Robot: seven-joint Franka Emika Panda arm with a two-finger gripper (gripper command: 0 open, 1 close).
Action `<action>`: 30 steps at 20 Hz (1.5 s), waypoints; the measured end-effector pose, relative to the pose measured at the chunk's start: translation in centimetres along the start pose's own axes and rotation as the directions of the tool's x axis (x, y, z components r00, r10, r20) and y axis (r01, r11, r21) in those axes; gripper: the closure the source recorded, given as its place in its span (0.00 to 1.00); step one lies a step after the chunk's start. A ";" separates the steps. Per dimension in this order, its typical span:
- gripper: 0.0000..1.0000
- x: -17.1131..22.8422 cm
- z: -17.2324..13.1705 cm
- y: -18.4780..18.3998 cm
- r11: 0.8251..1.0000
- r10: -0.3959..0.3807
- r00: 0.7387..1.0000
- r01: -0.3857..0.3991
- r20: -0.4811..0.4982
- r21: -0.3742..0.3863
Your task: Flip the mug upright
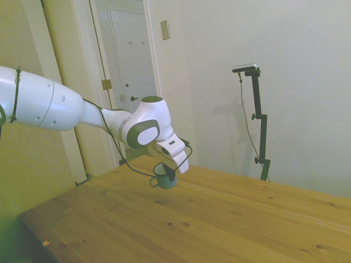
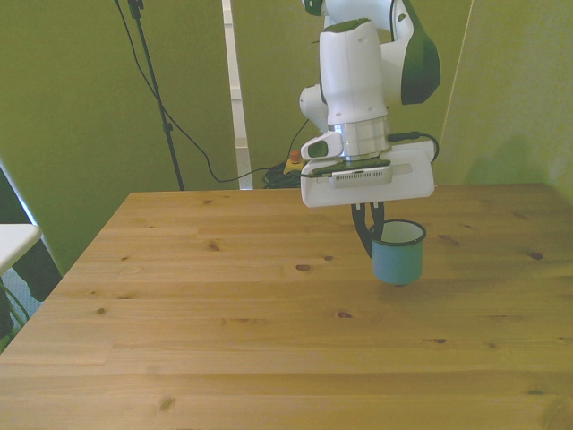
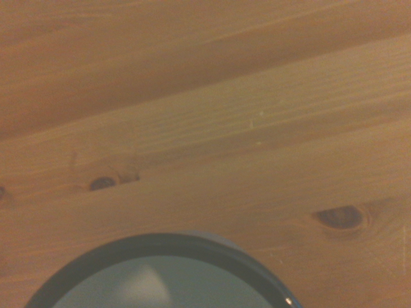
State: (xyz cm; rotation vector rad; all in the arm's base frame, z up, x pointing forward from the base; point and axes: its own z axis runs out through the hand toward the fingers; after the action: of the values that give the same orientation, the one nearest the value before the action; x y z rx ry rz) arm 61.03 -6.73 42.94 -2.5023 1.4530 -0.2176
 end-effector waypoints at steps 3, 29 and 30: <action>1.00 0.3 1.7 0.5 1.000 0.007 1.000 -0.007 0.017 -0.029; 0.00 -0.4 2.2 0.2 0.998 -0.012 0.999 0.014 0.037 -0.068; 0.00 -0.6 0.9 0.0 0.998 -0.015 0.999 0.017 0.033 -0.057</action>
State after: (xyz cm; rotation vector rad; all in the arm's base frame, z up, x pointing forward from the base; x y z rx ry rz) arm 60.93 -6.13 42.06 -2.5515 1.4467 -0.1391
